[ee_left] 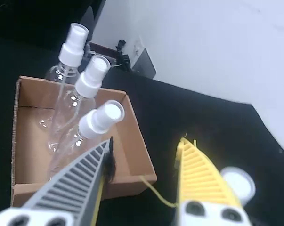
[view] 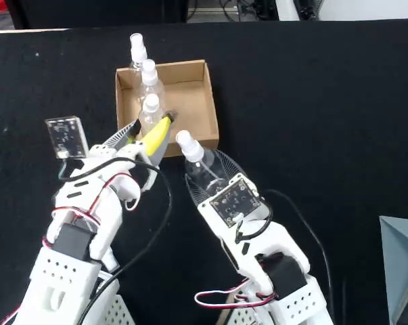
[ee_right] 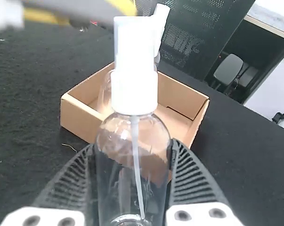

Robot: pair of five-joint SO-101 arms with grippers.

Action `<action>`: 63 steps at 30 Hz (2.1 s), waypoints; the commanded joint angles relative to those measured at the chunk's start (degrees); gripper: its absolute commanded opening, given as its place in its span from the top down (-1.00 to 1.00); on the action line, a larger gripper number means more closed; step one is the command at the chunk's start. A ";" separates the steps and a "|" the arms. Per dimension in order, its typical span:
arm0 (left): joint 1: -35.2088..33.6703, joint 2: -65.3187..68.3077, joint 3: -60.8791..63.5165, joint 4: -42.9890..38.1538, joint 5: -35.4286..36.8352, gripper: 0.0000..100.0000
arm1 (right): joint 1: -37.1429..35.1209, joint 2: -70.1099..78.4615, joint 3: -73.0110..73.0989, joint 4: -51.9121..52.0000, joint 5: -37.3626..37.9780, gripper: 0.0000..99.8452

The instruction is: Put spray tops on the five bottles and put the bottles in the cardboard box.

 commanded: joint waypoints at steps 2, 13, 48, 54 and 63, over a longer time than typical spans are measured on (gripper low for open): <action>5.85 -0.62 1.01 -3.69 -4.57 0.58 | -0.97 -7.08 -4.09 0.00 -0.44 0.90; 14.55 -0.88 1.01 0.62 -9.23 0.58 | -0.88 -7.08 -2.51 0.09 -0.35 0.90; 4.26 -0.97 -2.42 0.62 -8.97 0.58 | 9.05 -6.11 -2.42 6.33 -0.35 0.90; -0.66 -0.97 -4.97 0.62 -9.41 0.58 | 9.93 -6.02 -0.66 5.98 -0.35 0.90; -7.25 -0.97 -5.05 3.34 -9.58 0.58 | 10.02 -6.02 -0.40 5.98 -0.44 0.90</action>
